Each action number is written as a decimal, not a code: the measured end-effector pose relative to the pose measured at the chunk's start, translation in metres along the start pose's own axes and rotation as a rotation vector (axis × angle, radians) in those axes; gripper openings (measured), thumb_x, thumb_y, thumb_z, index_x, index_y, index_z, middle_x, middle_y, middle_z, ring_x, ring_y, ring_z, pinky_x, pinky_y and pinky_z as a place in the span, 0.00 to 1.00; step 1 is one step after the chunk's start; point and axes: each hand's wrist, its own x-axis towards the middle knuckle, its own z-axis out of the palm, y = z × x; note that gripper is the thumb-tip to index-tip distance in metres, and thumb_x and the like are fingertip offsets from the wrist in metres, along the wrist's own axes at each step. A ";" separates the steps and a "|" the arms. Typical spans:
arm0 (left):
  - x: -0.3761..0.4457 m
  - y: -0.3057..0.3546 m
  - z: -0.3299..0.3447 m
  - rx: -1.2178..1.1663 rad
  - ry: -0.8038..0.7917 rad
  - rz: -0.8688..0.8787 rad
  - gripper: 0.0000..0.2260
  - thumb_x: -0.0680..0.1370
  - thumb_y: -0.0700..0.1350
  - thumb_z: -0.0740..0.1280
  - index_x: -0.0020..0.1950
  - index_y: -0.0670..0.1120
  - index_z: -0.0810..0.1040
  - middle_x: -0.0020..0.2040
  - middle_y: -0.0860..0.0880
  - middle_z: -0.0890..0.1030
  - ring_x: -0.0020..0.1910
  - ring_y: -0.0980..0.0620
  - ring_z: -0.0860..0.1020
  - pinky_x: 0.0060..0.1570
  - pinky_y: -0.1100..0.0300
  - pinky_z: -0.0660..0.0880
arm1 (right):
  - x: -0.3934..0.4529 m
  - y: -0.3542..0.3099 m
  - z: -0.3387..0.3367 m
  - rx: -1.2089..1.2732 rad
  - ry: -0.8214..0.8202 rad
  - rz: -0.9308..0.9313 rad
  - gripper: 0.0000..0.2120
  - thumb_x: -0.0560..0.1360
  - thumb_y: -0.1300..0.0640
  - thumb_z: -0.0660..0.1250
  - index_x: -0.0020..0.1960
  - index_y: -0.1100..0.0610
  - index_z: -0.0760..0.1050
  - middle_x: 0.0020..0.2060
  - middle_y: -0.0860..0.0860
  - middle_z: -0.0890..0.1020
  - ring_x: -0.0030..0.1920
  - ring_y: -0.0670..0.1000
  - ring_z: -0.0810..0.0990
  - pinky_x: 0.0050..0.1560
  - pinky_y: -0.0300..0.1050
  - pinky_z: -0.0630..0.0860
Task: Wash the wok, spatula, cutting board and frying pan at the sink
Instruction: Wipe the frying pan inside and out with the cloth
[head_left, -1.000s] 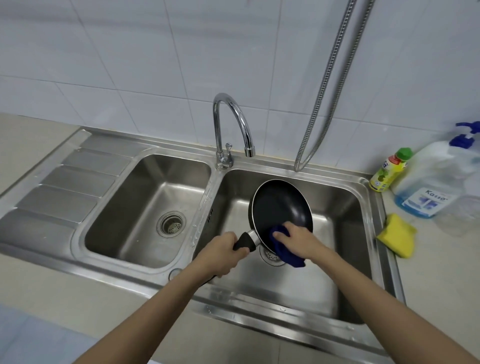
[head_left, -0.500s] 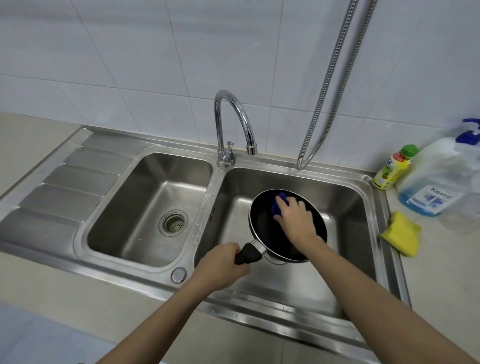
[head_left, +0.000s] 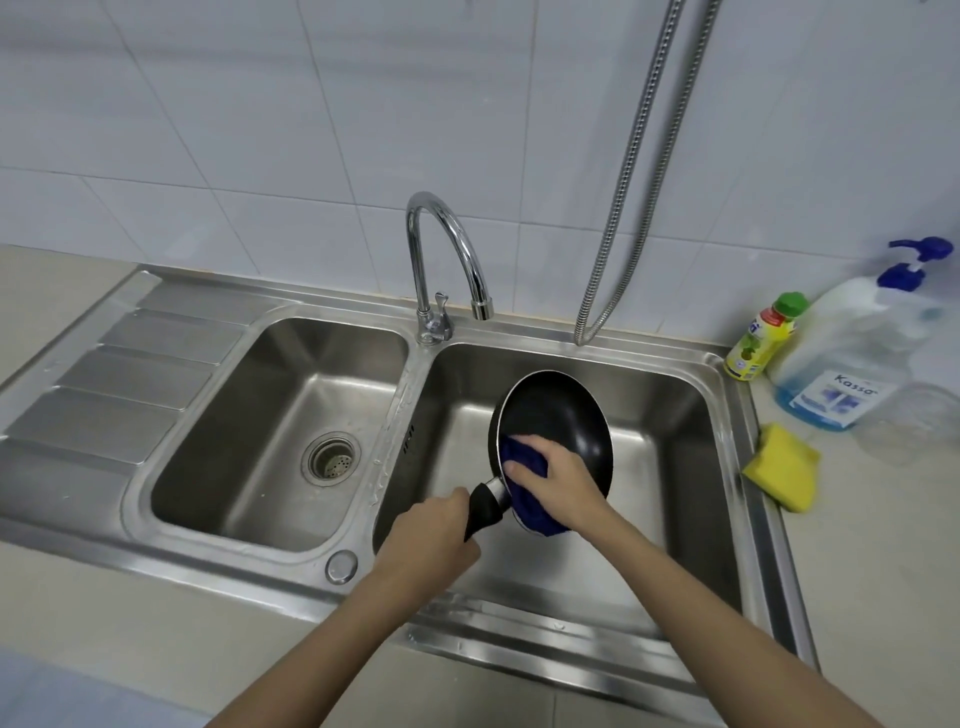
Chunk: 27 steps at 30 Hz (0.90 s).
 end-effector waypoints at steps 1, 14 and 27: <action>-0.002 0.002 -0.003 0.059 0.005 0.021 0.08 0.74 0.42 0.63 0.51 0.45 0.69 0.39 0.50 0.73 0.36 0.47 0.73 0.37 0.57 0.69 | 0.005 0.000 0.001 -0.022 0.066 -0.054 0.21 0.75 0.52 0.68 0.67 0.52 0.72 0.57 0.52 0.78 0.58 0.50 0.76 0.58 0.40 0.70; 0.015 -0.008 0.002 -0.346 -0.091 -0.126 0.11 0.71 0.43 0.68 0.51 0.45 0.73 0.36 0.50 0.76 0.30 0.52 0.75 0.32 0.56 0.73 | 0.024 0.043 -0.041 -0.958 -0.111 0.135 0.21 0.76 0.48 0.60 0.66 0.54 0.69 0.60 0.57 0.74 0.59 0.59 0.75 0.55 0.49 0.73; 0.029 -0.016 -0.009 -1.077 -0.272 -0.197 0.08 0.80 0.41 0.65 0.58 0.42 0.74 0.39 0.43 0.80 0.28 0.51 0.77 0.34 0.55 0.79 | -0.005 0.011 -0.075 -0.026 0.591 -0.242 0.20 0.76 0.57 0.67 0.68 0.53 0.71 0.57 0.48 0.76 0.56 0.42 0.73 0.57 0.30 0.67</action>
